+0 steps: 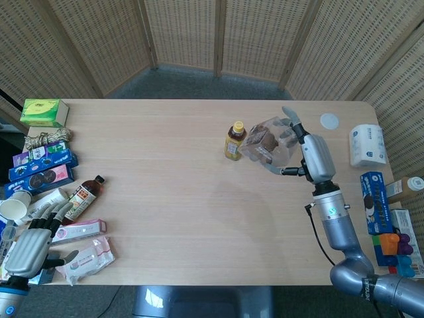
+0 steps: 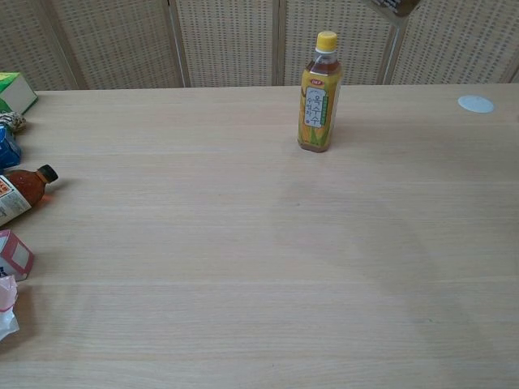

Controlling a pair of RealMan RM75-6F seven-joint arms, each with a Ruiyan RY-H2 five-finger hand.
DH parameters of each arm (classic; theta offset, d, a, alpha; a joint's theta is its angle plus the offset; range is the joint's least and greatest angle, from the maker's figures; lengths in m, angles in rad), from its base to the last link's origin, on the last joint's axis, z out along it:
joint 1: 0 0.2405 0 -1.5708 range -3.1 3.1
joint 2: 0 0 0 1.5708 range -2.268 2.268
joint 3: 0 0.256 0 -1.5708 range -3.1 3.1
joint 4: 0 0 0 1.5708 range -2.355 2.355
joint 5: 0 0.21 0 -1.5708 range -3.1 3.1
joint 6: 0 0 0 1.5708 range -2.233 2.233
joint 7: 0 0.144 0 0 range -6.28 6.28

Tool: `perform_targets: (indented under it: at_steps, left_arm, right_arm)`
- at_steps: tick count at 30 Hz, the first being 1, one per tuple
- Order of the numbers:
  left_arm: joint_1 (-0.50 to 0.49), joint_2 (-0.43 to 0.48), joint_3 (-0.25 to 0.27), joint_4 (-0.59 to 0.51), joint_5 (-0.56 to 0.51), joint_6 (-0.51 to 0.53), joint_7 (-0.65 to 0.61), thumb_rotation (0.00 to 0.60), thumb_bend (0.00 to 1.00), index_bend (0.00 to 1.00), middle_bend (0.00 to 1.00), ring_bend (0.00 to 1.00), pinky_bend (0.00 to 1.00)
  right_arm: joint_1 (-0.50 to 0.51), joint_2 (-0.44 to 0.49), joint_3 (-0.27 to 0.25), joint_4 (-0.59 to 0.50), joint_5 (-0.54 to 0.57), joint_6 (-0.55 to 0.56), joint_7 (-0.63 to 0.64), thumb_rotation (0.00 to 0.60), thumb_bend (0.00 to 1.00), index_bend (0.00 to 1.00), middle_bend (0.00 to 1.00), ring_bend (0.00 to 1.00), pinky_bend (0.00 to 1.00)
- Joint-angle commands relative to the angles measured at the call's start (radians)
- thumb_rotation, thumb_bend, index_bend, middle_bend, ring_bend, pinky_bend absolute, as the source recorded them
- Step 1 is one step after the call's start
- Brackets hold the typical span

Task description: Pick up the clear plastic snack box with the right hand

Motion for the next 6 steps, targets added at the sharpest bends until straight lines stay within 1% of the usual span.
perform_targets:
  at_steps: [1,6]
  left_arm:
    - [0.009,0.003,0.004,0.008,0.002,0.009,-0.012,0.6,0.23,0.0,0.0,0.0,0.0]
    - [0.016,0.009,0.003,0.024,0.001,0.017,-0.034,0.6,0.23,0.0,0.0,0.0,0.0]
  right_arm:
    - [0.007,0.001,-0.001,-0.006,0.004,0.003,-0.009,0.6,0.04,0.0,0.54,0.47,0.5]
    - [0.019,-0.002,-0.001,-0.011,0.013,0.007,-0.019,0.6,0.04,0.0,0.54,0.47,0.5]
